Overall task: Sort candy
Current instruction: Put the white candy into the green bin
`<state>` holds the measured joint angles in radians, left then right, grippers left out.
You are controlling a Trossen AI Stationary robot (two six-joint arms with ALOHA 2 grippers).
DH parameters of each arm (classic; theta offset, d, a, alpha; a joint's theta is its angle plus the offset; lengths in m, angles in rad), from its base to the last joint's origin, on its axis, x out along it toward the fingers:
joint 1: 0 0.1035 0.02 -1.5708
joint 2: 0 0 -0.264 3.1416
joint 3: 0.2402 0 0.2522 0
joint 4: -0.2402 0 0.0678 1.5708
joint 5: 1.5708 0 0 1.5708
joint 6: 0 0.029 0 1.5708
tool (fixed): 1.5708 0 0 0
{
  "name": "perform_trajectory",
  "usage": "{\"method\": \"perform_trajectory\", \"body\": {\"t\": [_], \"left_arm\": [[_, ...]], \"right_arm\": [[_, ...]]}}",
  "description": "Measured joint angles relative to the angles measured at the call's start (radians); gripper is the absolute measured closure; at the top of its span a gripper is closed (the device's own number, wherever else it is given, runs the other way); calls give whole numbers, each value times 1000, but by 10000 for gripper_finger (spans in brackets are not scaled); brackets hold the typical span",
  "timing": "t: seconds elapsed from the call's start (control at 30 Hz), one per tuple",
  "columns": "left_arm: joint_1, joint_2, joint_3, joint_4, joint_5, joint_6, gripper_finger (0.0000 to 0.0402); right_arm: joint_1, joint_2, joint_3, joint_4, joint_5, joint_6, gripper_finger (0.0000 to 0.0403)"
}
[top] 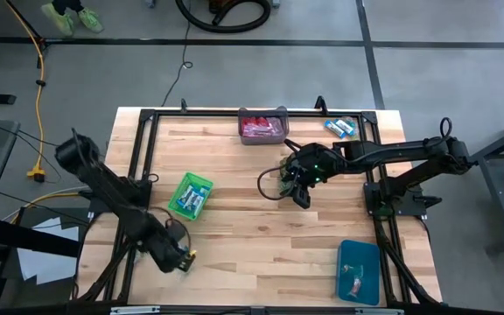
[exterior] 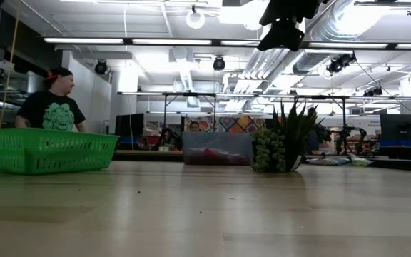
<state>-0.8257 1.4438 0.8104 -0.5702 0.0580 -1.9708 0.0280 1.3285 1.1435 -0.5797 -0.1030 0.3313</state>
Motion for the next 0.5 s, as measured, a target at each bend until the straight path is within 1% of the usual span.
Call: {"method": "perform_trajectory", "body": {"t": [0.07,0.1,0.17,0.2,0.3,0.37,0.4,0.43,0.5], "left_arm": [[0,-73,0,-8,-51,25,399],[0,-107,0,-1,-99,47,400],[2,-172,0,20,-238,115,400],[10,-201,0,51,-323,174,401],[59,-269,2,192,-581,416,401],[119,-297,2,284,-693,592,401],[157,-306,2,321,-713,678,401],[201,-315,2,353,-711,764,401],[296,-336,2,377,-643,906,401]], "right_arm": [[0,0,0,0,20,0,159],[0,0,0,0,25,0,159],[0,0,0,1,32,0,159],[0,0,0,3,32,0,159],[0,0,0,20,33,0,159],[0,0,0,40,33,0,159],[0,0,0,54,33,1,159],[0,0,0,73,33,4,159],[-2,0,0,117,33,19,159]]}}
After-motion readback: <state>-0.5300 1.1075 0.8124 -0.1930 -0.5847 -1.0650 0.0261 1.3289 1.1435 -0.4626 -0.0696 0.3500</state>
